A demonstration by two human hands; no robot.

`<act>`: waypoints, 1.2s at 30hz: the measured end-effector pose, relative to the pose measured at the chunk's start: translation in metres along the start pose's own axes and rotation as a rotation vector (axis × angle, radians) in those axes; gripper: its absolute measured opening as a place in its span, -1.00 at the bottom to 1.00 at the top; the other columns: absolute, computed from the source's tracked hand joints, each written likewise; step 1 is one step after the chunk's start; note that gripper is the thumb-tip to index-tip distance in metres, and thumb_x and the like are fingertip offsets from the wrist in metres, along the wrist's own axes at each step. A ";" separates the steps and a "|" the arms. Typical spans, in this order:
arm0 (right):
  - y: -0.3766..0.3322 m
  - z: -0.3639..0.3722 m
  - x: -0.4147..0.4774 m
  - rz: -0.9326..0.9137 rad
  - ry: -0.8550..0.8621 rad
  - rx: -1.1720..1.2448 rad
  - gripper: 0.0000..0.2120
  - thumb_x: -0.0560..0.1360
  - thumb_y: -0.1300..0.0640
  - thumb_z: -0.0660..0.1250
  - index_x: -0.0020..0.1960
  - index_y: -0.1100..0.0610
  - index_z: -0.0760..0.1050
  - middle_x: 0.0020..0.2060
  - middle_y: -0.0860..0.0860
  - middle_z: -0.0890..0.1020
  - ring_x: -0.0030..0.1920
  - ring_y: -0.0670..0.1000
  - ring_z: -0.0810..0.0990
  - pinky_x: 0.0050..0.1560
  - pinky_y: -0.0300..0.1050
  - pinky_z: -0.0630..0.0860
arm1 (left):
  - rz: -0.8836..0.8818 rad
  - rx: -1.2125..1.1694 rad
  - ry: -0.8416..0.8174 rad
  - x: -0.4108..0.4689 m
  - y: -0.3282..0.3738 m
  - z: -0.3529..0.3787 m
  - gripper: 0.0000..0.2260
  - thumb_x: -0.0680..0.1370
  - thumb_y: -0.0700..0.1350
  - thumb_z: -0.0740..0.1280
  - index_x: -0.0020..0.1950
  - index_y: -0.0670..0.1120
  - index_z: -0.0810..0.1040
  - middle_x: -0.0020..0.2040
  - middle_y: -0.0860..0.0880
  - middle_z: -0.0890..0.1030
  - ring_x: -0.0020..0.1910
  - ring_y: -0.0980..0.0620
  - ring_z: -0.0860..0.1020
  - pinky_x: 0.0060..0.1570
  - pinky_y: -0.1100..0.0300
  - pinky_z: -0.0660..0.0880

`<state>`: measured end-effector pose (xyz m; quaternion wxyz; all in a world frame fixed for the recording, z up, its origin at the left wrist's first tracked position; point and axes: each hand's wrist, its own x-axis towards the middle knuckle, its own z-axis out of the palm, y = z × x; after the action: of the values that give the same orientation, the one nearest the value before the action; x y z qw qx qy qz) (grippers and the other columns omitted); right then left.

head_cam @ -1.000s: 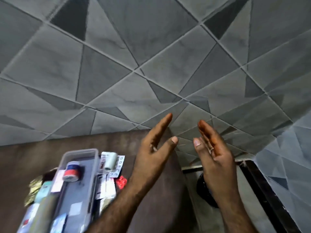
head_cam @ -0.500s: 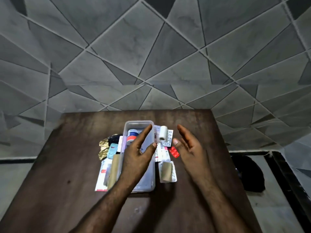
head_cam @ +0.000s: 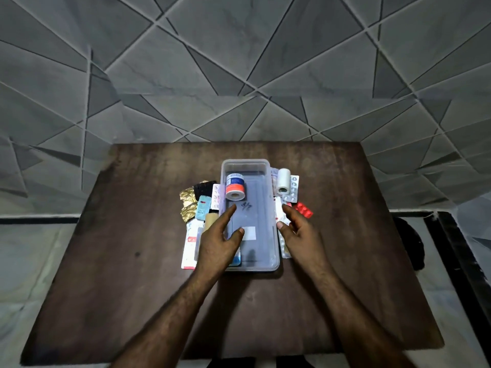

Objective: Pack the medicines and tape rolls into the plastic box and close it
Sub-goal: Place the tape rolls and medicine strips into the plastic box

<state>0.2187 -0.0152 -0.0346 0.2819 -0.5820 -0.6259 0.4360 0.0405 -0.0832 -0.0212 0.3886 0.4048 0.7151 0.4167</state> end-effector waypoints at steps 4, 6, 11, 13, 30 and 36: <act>0.017 0.008 0.005 0.076 0.083 -0.055 -0.60 0.48 0.25 0.34 0.32 0.16 0.49 0.25 0.10 0.59 0.23 0.08 0.56 0.30 0.07 0.45 | -0.048 -0.001 0.116 0.011 -0.022 -0.014 -0.59 0.49 -0.15 0.32 0.35 -0.02 0.51 0.25 0.08 0.58 0.17 0.06 0.57 0.18 0.19 0.48; 0.023 0.009 0.007 0.091 0.115 -0.101 -0.62 0.48 0.31 0.31 0.30 0.21 0.50 0.24 0.14 0.59 0.23 0.12 0.56 0.31 0.06 0.44 | -0.085 0.034 0.215 0.017 -0.033 -0.025 -0.66 0.49 -0.17 0.34 0.27 -0.03 0.57 0.17 0.01 0.64 0.05 0.03 0.62 0.13 0.10 0.54; 0.038 0.011 0.013 0.157 0.106 -0.267 -0.60 0.49 0.28 0.29 0.33 0.22 0.47 0.27 0.14 0.57 0.26 0.14 0.53 0.31 -0.03 0.42 | -0.233 0.225 0.207 0.031 -0.058 -0.041 -0.71 0.47 -0.10 0.39 0.19 -0.04 0.60 0.03 -0.08 0.67 -0.06 -0.08 0.64 0.01 0.08 0.56; 0.043 0.013 0.015 0.180 0.100 -0.330 -0.58 0.47 0.28 0.31 0.33 0.20 0.47 0.28 0.14 0.55 0.28 0.14 0.50 0.31 -0.09 0.36 | -0.284 0.260 0.111 0.033 -0.062 -0.040 -0.67 0.44 -0.01 0.44 0.17 -0.04 0.59 0.01 -0.07 0.67 -0.09 -0.06 0.63 -0.03 0.01 0.60; 0.040 0.015 0.019 0.292 0.072 -0.456 -0.56 0.22 0.26 0.45 0.08 0.09 0.48 0.08 0.16 0.52 0.10 0.19 0.52 0.08 -0.02 0.48 | -0.341 0.215 0.215 0.034 -0.052 -0.051 -0.60 0.36 0.07 0.52 0.12 -0.03 0.59 -0.10 -0.04 0.64 -0.05 -0.09 0.63 -0.07 0.10 0.51; 0.010 -0.004 0.024 0.214 0.158 -0.349 -0.60 0.26 0.29 0.43 0.08 0.09 0.50 0.05 0.10 0.50 -0.08 -0.02 0.41 -0.05 -0.19 0.37 | -0.217 0.040 0.208 0.035 -0.017 -0.058 -0.56 0.27 0.15 0.54 0.08 0.04 0.59 -0.14 0.00 0.68 -0.15 0.00 0.67 -0.04 -0.08 0.62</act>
<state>0.2229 0.0086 -0.0451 0.1774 -0.7174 -0.6024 0.3016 -0.0284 -0.0734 -0.0243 0.3472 0.2874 0.7992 0.3976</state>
